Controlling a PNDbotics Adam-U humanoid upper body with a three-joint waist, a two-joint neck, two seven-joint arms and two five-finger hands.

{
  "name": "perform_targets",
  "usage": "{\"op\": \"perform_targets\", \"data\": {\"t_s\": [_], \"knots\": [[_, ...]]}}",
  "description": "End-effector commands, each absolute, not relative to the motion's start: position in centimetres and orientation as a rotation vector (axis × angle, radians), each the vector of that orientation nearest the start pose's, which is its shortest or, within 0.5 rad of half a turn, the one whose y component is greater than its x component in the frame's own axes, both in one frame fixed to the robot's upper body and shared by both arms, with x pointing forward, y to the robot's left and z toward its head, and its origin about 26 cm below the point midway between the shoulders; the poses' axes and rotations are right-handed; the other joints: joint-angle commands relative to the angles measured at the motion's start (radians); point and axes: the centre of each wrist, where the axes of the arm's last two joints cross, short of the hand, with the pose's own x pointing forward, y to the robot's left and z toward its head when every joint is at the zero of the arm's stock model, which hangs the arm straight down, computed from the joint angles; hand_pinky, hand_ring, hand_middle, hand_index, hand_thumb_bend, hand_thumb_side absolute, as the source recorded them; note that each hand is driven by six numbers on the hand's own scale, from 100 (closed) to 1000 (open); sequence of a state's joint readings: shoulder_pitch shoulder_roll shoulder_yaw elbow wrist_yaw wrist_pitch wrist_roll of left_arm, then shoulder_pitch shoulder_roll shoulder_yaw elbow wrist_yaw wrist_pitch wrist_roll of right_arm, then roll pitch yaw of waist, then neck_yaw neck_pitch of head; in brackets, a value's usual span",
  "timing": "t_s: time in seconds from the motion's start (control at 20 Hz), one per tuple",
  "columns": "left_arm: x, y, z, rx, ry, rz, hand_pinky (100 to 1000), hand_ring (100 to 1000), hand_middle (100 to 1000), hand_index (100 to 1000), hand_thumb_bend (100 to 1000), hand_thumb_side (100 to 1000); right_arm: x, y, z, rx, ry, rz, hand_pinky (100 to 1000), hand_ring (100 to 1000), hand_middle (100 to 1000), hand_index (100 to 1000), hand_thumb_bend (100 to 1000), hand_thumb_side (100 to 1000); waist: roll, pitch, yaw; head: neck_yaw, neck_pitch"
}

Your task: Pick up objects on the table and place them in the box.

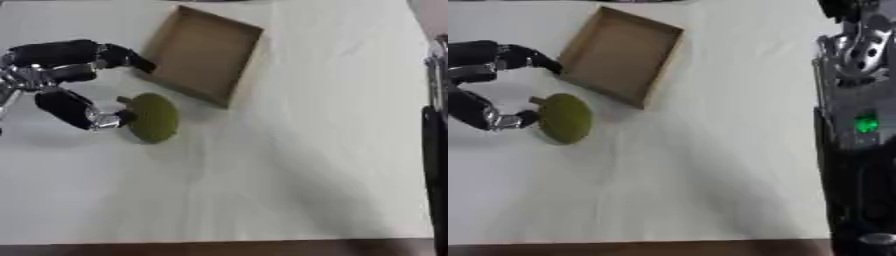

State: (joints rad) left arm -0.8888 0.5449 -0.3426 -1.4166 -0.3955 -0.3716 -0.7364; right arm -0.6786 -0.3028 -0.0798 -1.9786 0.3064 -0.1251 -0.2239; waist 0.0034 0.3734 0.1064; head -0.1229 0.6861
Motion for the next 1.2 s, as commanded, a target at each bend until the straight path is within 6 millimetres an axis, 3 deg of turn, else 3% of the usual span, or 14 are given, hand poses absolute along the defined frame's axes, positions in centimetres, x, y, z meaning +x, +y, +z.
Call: {"op": "perform_targets", "data": {"t_s": [0.05, 0.3, 0.7, 0.9, 1.1, 1.2], "knots": [[41.9, 21.8, 26.8, -0.367, 2.063, 2.809, 875, 900, 824, 960, 301, 723, 31.0, -23.8, 32.1, 0.691, 3.289, -0.199, 854, 560, 706, 745, 100, 553, 0.001, -0.020, 0.000, 0.000, -0.001], [42.1, 21.8, 26.1, -0.355, 2.032, 2.847, 874, 890, 801, 936, 334, 801, 31.0, -23.8, 32.0, 0.687, 3.291, -0.190, 854, 560, 706, 745, 100, 554, 0.003, -0.020, -0.002, 0.000, -0.004], [42.6, 21.5, 24.7, -0.356, 1.945, 2.886, 885, 903, 819, 954, 346, 821, 31.0, -23.7, 31.8, 0.676, 3.299, -0.170, 855, 559, 706, 745, 100, 555, 0.004, -0.017, -0.007, 0.004, -0.008], [42.9, 21.7, 24.3, -0.390, 1.880, 2.897, 898, 915, 830, 964, 373, 728, 31.1, -23.8, 31.6, 0.673, 3.303, -0.164, 855, 556, 704, 744, 100, 558, 0.004, -0.016, -0.008, 0.006, -0.010], [43.2, 22.0, 24.0, -0.436, 1.847, 2.914, 897, 915, 823, 960, 362, 555, 31.1, -23.8, 31.5, 0.669, 3.307, -0.155, 855, 555, 704, 743, 100, 562, 0.004, -0.016, -0.008, 0.009, -0.012], [43.3, 22.1, 23.9, -0.464, 1.820, 2.921, 898, 915, 807, 960, 366, 509, 31.1, -23.8, 31.5, 0.668, 3.309, -0.151, 856, 554, 703, 743, 100, 563, 0.004, -0.016, -0.008, 0.010, -0.013]]}}
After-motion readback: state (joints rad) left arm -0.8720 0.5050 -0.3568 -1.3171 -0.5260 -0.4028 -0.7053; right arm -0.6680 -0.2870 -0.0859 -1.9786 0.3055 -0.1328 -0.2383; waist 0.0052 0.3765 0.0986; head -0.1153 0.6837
